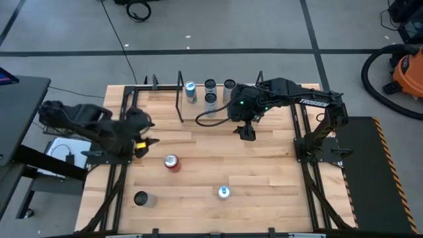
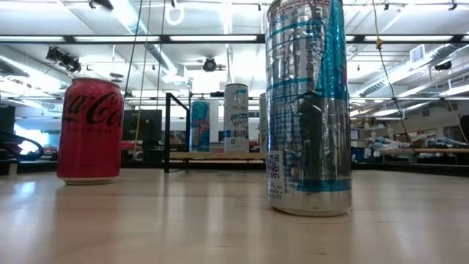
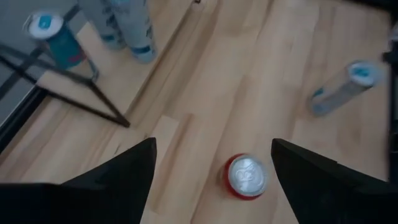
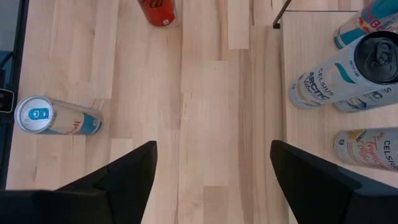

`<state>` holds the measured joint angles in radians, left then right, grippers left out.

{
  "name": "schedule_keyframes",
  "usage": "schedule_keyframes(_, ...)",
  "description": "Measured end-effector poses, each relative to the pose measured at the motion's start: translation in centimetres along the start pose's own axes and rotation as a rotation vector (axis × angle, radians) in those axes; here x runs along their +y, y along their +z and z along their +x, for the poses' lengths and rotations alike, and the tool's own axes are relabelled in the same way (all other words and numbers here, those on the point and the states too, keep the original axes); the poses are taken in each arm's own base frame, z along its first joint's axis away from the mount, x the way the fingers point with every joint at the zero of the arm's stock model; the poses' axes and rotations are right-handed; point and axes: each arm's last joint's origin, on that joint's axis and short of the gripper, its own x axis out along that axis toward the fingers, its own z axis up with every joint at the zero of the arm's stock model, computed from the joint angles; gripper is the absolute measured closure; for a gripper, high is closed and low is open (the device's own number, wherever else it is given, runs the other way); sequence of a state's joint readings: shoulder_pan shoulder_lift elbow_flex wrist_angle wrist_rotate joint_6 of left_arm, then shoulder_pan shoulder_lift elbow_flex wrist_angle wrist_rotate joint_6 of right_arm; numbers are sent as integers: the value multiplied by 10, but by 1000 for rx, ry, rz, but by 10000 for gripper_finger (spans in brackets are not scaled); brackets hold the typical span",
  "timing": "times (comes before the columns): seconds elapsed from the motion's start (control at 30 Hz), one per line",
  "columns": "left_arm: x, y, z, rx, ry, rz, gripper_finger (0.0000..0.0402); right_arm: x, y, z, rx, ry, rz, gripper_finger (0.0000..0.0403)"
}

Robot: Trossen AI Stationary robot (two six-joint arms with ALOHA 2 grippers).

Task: Place canned beverage on shelf
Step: Put the red-black soda can aligned with the other red-black soda can on the shelf

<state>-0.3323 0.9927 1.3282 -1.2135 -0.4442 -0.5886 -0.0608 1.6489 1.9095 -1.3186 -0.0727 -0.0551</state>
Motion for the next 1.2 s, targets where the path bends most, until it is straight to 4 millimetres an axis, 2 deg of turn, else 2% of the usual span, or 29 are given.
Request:
schedule_keyframes(0.13, 0, -32, 20, 4, 74, -2, 83, 0, 0, 0, 0, 0, 0, 82)
schedule_keyframes(0.23, -1, -53, 34, 4, 62, -6, 83, 0, 0, 0, 0, 0, 0, 82)
schedule_keyframes(0.53, -9, -97, 63, -26, -48, -21, 83, 0, 0, 0, 0, 0, -7, 82)
schedule_keyframes(0.87, -23, -133, 88, -9, -172, 4, 83, 0, 0, 0, 0, 0, -20, 82)
schedule_keyframes(1.2, -21, -159, 107, 17, -179, -50, 83, 0, -1, 0, 6, 1, -26, 82)
